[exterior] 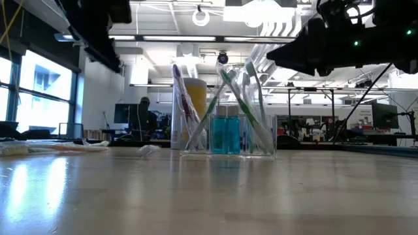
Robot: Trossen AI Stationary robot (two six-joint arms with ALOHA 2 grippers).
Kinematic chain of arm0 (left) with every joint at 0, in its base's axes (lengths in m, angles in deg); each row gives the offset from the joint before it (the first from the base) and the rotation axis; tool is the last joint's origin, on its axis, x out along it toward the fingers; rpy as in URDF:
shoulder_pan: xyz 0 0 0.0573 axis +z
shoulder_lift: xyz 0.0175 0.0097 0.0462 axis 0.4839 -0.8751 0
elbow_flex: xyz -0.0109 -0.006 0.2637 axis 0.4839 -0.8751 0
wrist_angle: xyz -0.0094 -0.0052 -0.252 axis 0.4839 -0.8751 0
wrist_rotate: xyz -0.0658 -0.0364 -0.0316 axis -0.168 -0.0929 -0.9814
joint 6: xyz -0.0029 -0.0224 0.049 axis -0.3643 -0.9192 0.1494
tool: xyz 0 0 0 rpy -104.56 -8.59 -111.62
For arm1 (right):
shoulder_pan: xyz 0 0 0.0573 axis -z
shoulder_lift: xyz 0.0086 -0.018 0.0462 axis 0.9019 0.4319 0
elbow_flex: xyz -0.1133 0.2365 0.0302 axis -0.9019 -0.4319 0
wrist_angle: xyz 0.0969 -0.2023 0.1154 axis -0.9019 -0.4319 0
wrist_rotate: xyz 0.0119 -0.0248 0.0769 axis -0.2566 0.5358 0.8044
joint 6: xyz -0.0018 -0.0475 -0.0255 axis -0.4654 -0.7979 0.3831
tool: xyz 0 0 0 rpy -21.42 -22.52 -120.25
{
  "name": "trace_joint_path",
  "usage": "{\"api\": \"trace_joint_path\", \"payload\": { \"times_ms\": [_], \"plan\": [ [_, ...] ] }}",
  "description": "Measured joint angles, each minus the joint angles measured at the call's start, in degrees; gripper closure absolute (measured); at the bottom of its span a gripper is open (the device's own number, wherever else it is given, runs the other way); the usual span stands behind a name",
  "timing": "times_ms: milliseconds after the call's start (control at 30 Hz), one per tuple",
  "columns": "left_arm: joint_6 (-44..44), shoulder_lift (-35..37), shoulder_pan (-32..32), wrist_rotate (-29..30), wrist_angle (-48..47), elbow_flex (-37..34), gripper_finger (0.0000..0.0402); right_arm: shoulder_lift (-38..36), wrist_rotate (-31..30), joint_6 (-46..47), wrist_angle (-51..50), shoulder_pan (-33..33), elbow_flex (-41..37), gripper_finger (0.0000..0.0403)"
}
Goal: Pick & Place toothbrushing station
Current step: Put the orange toothbrush into the right section of the transparent organizer
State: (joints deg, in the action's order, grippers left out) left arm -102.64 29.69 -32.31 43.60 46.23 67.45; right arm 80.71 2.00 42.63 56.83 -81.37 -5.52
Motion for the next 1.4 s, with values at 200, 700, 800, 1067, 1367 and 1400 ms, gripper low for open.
{"api": "trace_joint_path", "payload": {
  "times_ms": [200, 700, 800, 1067, 1367, 1400],
  "plan": [
    [-14.3, 0.0, 3.4, 1.3, -15.5, 1.2, 0.0263, -0.9, 0.0, 0.0, 0.1, -1.1, 0.0, 0.0124],
    [-11.1, -4.3, 28.0, -5.8, -20.6, 0.6, 0.0263, -0.9, 1.5, 0.9, 0.1, -1.0, 0.0, 0.0125],
    [-5.9, -7.8, 29.7, -6.0, -18.0, -0.2, 0.0263, -0.9, 1.5, 0.9, 0.1, -1.0, 0.0, 0.0125],
    [-2.8, -14.8, 28.7, -6.3, -16.9, -0.5, 0.0263, -0.9, 1.5, 2.2, -0.2, -1.0, 0.0, 0.0125],
    [-2.5, -20.7, 27.3, -3.6, -15.8, -2.0, 0.0263, -0.9, 1.8, 5.6, -2.1, -1.1, 0.0, 0.0125],
    [-3.1, -21.1, 27.4, -2.4, -15.7, -2.0, 0.0263, -0.9, 1.8, 5.6, -2.2, -1.2, 0.0, 0.0125]
  ]
}}
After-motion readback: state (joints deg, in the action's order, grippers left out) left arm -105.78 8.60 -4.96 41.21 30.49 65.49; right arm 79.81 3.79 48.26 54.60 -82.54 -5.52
